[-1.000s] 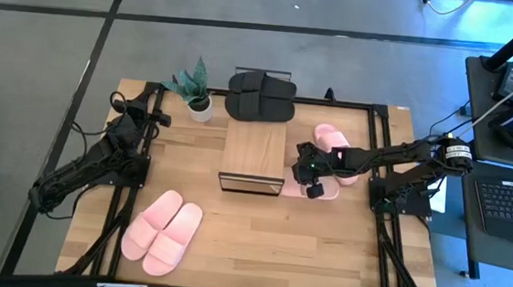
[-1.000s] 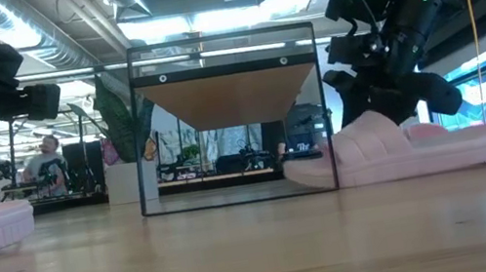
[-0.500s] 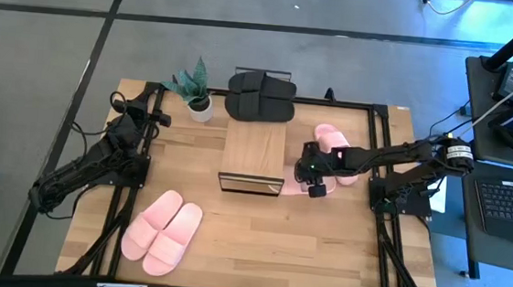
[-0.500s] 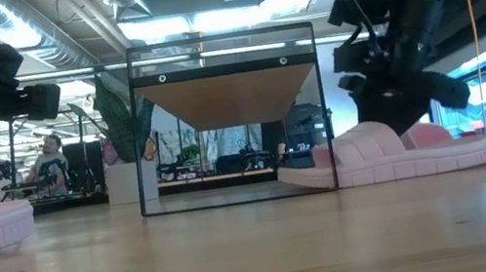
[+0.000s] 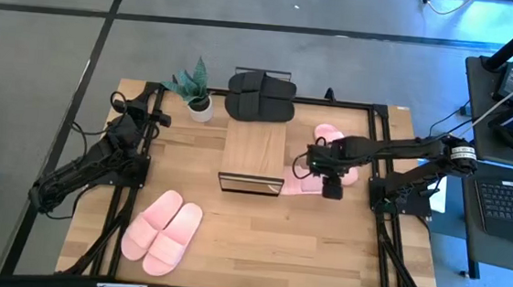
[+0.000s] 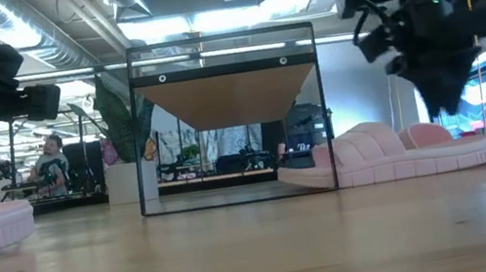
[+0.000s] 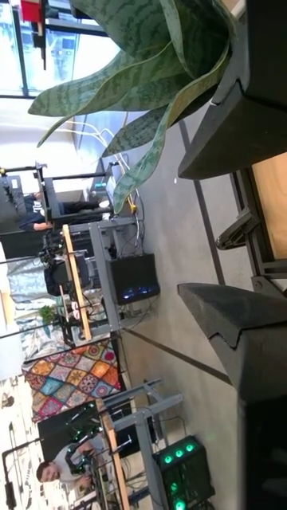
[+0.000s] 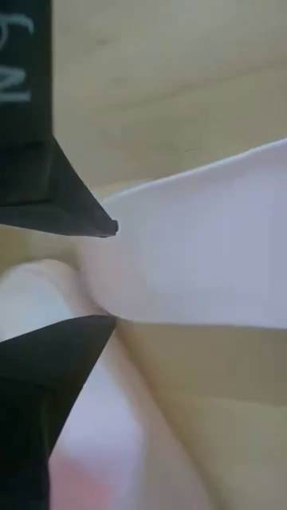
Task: Pick and place slides into the shelf
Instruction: Put the pink slide under the shelf
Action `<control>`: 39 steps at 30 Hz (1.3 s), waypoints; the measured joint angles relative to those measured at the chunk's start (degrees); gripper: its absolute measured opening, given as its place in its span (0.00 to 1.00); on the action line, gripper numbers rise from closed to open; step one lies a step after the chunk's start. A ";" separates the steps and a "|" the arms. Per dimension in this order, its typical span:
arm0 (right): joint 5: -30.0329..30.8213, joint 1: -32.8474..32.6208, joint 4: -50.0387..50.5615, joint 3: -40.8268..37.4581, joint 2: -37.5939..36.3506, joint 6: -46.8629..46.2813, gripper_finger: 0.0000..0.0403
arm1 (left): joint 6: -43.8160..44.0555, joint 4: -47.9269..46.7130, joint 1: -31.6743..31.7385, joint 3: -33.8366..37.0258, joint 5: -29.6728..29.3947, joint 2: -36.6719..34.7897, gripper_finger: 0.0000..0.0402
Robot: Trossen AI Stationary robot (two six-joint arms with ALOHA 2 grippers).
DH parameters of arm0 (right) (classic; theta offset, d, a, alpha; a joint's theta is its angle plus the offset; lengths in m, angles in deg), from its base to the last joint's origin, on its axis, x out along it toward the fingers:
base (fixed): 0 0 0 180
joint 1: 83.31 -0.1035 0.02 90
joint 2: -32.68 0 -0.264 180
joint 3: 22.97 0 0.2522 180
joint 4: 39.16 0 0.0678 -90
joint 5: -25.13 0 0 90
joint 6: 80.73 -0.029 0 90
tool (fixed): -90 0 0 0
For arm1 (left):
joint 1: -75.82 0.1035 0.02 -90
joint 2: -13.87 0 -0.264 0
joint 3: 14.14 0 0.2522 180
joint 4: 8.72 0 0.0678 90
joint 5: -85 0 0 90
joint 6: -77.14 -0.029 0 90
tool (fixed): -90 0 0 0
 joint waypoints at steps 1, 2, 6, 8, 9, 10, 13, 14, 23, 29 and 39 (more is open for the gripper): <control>-0.51 0.00 1.19 -0.43 0.02 -0.54 0.43 | -0.01 0.00 0.00 0.01 0.00 -0.02 0.54; -1.22 0.00 1.78 -0.75 0.02 -0.93 0.43 | -0.01 0.00 0.02 -0.01 0.00 -0.02 0.54; -2.52 0.00 3.45 -1.67 0.04 -3.63 0.43 | 0.02 -0.02 0.01 0.00 0.00 -0.01 0.54; -4.01 0.01 3.73 -2.27 0.07 -3.54 0.43 | 0.02 -0.02 0.02 -0.01 0.00 -0.02 0.54; -4.27 0.00 4.04 -2.43 0.07 -3.54 0.43 | 0.01 -0.02 0.02 -0.01 0.00 0.00 0.54; -4.25 0.00 4.29 -2.70 0.07 -3.52 0.43 | -0.01 -0.02 0.02 -0.01 0.00 0.00 0.54; -4.28 0.03 4.58 -3.20 0.17 -3.52 0.43 | 0.03 -0.02 0.02 -0.01 0.00 0.00 0.54; -4.28 0.02 4.43 -3.21 0.17 -3.51 0.43 | 0.02 -0.02 0.02 -0.01 0.00 0.00 0.54; -4.26 2.02 2.05 -3.23 3.21 -1.30 0.43 | 0.03 -0.02 0.02 -0.01 0.00 0.00 0.54; -4.25 3.24 2.08 -3.23 6.44 -0.16 0.43 | 0.00 -0.04 0.02 0.00 0.00 0.00 0.54; -4.27 3.37 -0.46 -3.23 10.29 1.42 0.43 | 0.01 -0.04 0.01 -0.01 0.00 -0.01 0.54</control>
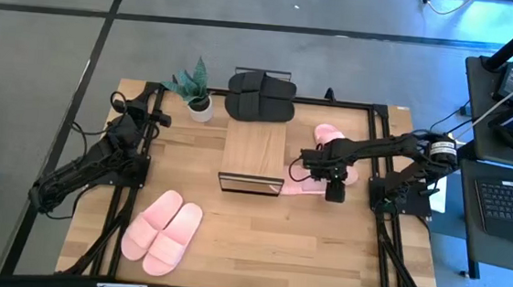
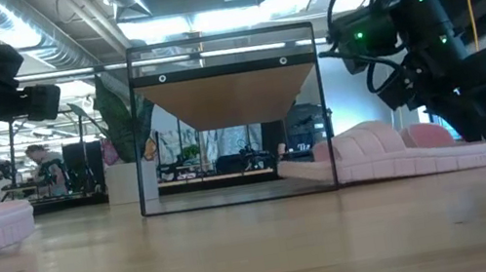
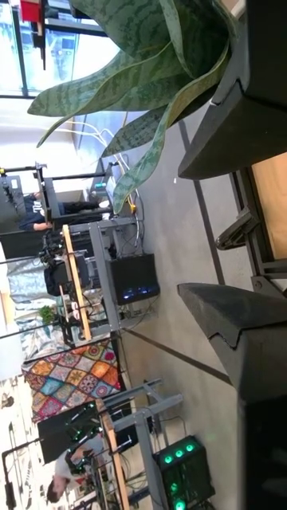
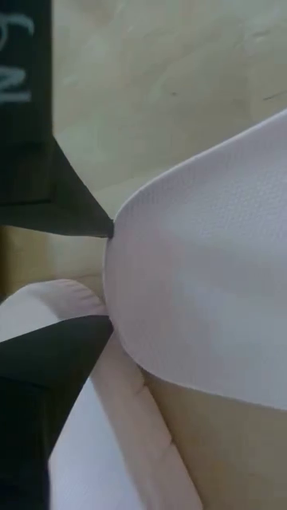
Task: Pick and place slides into the shelf
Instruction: Put the pink slide under the shelf
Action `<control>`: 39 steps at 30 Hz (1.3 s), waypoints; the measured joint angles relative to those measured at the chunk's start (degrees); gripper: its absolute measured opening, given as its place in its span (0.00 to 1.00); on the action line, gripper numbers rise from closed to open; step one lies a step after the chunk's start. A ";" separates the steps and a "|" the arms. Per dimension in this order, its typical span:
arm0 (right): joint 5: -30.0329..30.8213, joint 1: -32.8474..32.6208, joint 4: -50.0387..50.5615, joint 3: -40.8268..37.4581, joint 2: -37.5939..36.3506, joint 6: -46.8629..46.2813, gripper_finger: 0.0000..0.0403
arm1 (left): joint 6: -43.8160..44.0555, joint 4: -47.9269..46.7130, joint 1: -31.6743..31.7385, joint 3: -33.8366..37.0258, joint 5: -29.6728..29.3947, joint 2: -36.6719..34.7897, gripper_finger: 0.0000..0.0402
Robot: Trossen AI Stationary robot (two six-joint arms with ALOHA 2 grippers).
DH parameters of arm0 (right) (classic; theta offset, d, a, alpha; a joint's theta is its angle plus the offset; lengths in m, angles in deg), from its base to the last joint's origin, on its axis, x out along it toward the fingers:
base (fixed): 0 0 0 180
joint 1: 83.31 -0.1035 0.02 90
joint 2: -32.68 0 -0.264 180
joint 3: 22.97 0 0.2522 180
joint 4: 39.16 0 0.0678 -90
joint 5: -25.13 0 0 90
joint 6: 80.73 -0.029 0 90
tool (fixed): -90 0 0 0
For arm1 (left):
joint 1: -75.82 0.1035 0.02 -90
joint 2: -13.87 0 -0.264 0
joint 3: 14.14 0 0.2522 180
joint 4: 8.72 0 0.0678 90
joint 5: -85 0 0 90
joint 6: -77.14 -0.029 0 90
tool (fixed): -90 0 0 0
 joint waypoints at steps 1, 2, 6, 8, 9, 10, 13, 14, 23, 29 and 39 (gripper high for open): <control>-0.03 0.00 -0.93 0.00 -0.04 -0.03 0.43 | 0.00 0.00 0.02 0.02 0.00 -0.01 0.54; -0.13 0.00 -1.68 0.00 -0.19 -0.19 0.43 | -0.02 0.00 -0.01 0.00 0.02 0.00 0.54; -0.15 0.00 -2.97 0.00 -0.31 -0.13 0.43 | 0.00 0.00 0.01 0.00 0.00 0.00 0.54; -0.15 0.00 -3.32 -0.02 -0.31 -0.11 0.43 | -0.02 0.00 0.00 0.00 0.02 0.00 0.54; -0.13 0.00 -3.44 -0.04 -0.31 -0.14 0.43 | -0.01 0.00 0.02 0.00 0.00 0.01 0.54; -0.15 0.00 -3.52 -0.07 -0.31 -0.22 0.43 | 0.00 0.00 0.02 0.00 0.00 0.01 0.54; -0.13 0.00 -3.59 -0.07 -0.31 -0.72 0.43 | 0.00 0.00 0.02 0.00 0.00 -0.02 0.54; -0.13 0.00 -3.59 -0.07 -0.31 -1.08 0.43 | 0.01 0.00 0.02 0.01 0.01 0.01 0.54; -0.09 -0.02 -3.63 0.04 -0.27 -0.57 0.43 | 0.02 0.00 0.01 0.00 0.00 -0.02 0.54; 0.03 -0.04 -11.81 0.88 -1.48 0.99 0.43 | 0.09 0.00 -0.01 0.00 0.02 0.01 0.54; -0.21 -0.04 -19.21 0.81 -1.97 2.58 0.43 | 0.13 0.00 -0.01 0.00 0.00 0.01 0.54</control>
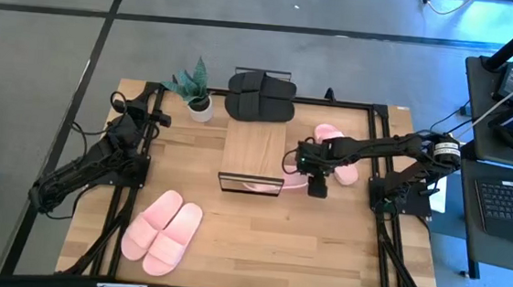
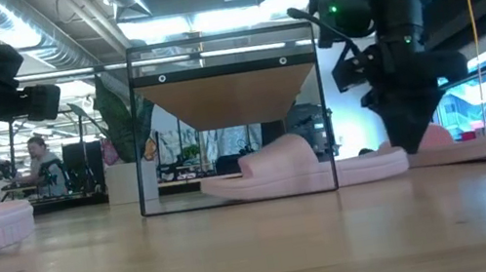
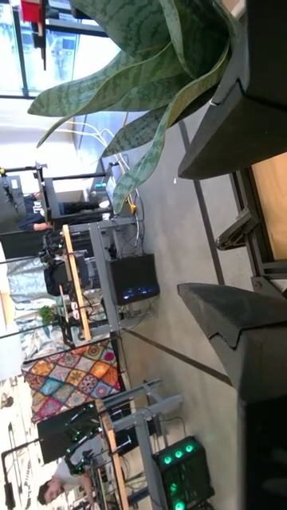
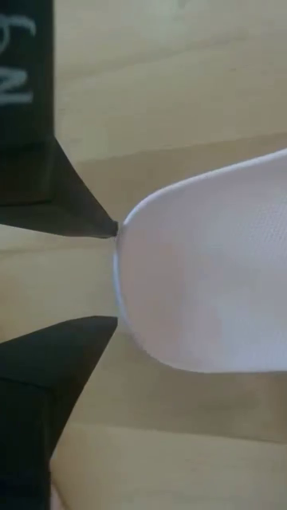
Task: Pick and place slides into the shelf
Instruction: Put the pink slide under the shelf
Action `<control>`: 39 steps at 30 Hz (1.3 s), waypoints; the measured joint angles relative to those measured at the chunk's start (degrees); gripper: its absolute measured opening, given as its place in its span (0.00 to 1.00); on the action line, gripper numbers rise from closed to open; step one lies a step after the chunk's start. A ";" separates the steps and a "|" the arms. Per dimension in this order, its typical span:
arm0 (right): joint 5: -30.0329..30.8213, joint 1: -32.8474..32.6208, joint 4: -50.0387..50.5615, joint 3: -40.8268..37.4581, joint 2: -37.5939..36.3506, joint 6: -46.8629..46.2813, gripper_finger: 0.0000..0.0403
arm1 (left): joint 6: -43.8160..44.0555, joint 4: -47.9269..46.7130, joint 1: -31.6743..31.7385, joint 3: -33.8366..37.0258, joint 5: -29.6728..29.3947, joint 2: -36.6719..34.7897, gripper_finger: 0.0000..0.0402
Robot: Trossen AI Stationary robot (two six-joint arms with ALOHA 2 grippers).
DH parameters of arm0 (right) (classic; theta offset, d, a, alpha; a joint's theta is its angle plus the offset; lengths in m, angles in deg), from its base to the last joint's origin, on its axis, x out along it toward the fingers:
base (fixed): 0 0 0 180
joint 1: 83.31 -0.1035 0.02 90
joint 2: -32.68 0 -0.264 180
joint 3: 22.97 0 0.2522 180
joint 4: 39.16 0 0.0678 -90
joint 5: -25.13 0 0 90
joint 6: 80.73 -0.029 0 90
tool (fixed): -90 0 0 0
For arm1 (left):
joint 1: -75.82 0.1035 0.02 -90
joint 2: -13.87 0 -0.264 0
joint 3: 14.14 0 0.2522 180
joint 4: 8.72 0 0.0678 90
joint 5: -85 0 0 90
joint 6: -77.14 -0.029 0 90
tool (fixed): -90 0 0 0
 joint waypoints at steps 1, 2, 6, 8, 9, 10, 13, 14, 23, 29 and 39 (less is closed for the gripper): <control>-0.75 0.00 -0.44 0.00 0.00 -0.05 0.43 | 0.00 0.00 0.02 0.00 0.00 -0.02 0.54; -1.70 0.00 -0.91 0.00 0.00 -0.07 0.43 | 0.00 0.00 0.00 0.02 0.02 0.00 0.54; -4.23 -0.55 -4.75 0.00 -0.02 -0.01 0.43 | 0.00 0.00 0.01 0.01 0.02 -0.01 0.54; -4.35 -1.12 -6.94 0.00 -0.02 0.06 0.43 | 0.00 0.00 0.02 0.00 0.00 0.00 0.54; -4.71 -1.42 -8.22 0.00 -0.02 0.14 0.43 | 0.00 0.00 0.00 0.01 0.02 0.00 0.54; -5.44 -1.55 -9.29 0.00 -0.02 0.25 0.43 | -0.02 0.00 0.02 0.02 0.02 -0.02 0.54; -6.98 -2.02 -11.50 0.00 -0.02 0.30 0.43 | -0.02 0.00 0.02 0.00 0.00 -0.01 0.54; -7.00 -2.18 -12.17 0.00 -0.02 0.30 0.43 | -0.02 0.00 0.02 0.01 0.02 -0.01 0.54; -4.30 -2.34 -8.51 -0.02 -1.06 -0.64 0.43 | -0.09 0.00 0.02 0.00 0.02 0.00 0.54; -2.31 -2.30 -7.46 -0.04 0.06 -1.13 0.43 | -0.15 0.00 0.02 0.00 0.01 -0.02 0.54; -3.03 -2.32 -14.35 -0.04 3.76 1.31 0.43 | -0.13 0.00 0.02 0.01 0.00 -0.01 0.54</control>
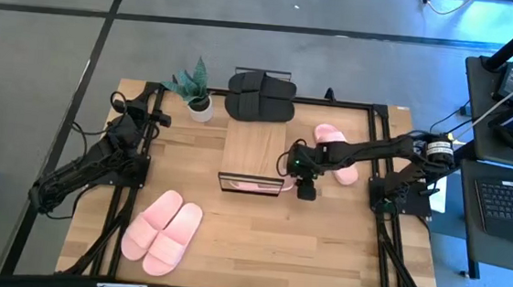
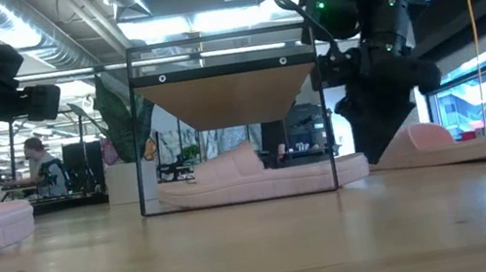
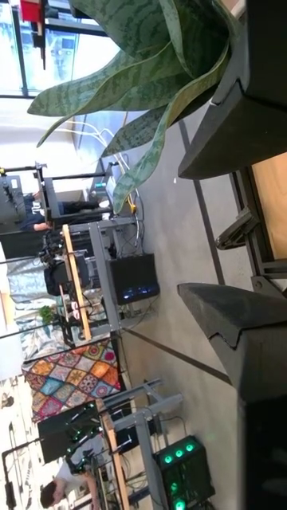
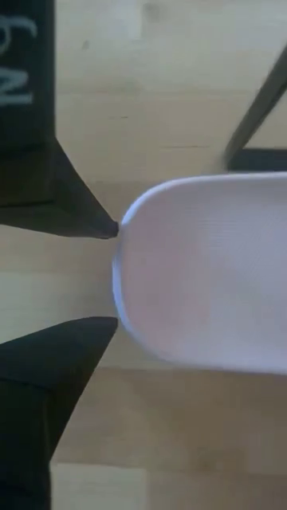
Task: Pick and place slides into the shelf
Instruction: Put the pink slide under the shelf
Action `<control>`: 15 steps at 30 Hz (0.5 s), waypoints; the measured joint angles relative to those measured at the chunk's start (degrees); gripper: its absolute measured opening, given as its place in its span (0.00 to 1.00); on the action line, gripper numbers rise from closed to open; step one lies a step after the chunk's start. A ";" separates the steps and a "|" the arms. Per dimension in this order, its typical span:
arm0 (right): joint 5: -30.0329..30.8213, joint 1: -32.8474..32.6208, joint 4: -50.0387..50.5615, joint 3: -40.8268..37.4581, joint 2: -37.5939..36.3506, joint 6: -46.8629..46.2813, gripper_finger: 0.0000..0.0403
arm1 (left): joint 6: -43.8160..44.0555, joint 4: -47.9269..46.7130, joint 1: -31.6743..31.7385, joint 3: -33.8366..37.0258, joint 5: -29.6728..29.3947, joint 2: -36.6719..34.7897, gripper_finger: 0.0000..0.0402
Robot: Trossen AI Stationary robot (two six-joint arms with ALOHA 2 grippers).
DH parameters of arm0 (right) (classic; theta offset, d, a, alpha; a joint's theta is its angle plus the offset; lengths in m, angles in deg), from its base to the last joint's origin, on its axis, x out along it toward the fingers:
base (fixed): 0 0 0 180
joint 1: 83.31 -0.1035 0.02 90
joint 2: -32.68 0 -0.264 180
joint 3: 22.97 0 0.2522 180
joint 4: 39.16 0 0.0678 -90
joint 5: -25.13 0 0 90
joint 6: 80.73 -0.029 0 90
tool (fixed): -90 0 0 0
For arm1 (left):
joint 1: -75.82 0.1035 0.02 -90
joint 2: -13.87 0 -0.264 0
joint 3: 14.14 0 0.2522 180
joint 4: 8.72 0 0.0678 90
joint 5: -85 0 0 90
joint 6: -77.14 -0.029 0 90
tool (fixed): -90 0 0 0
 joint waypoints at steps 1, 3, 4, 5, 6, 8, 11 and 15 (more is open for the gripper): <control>-0.39 0.00 -0.61 0.00 0.23 0.20 0.43 | 0.00 0.00 -0.01 -0.01 0.00 0.00 0.54; -0.62 0.00 -1.76 0.00 0.46 0.22 0.43 | 0.00 0.00 0.00 -0.01 0.02 0.01 0.54; -0.63 0.00 -1.95 0.00 0.48 0.22 0.43 | 0.00 -0.01 0.00 -0.01 0.00 0.01 0.54; -0.66 0.00 -1.97 0.00 0.48 0.22 0.43 | 0.00 -0.02 0.00 -0.01 0.00 0.01 0.54; -0.71 0.00 -1.96 0.00 0.48 0.22 0.43 | 0.00 0.00 -0.02 -0.01 0.02 -0.01 0.54; -0.78 0.00 -2.17 0.00 0.48 0.22 0.43 | 0.02 -0.01 0.00 -0.01 0.00 0.00 0.54; -1.57 0.00 -3.82 0.00 0.48 0.26 0.43 | 0.00 0.00 0.00 -0.01 0.00 0.00 0.54; -3.07 0.00 -5.65 0.01 0.47 0.37 0.43 | 0.02 0.00 0.00 0.01 0.00 0.01 0.54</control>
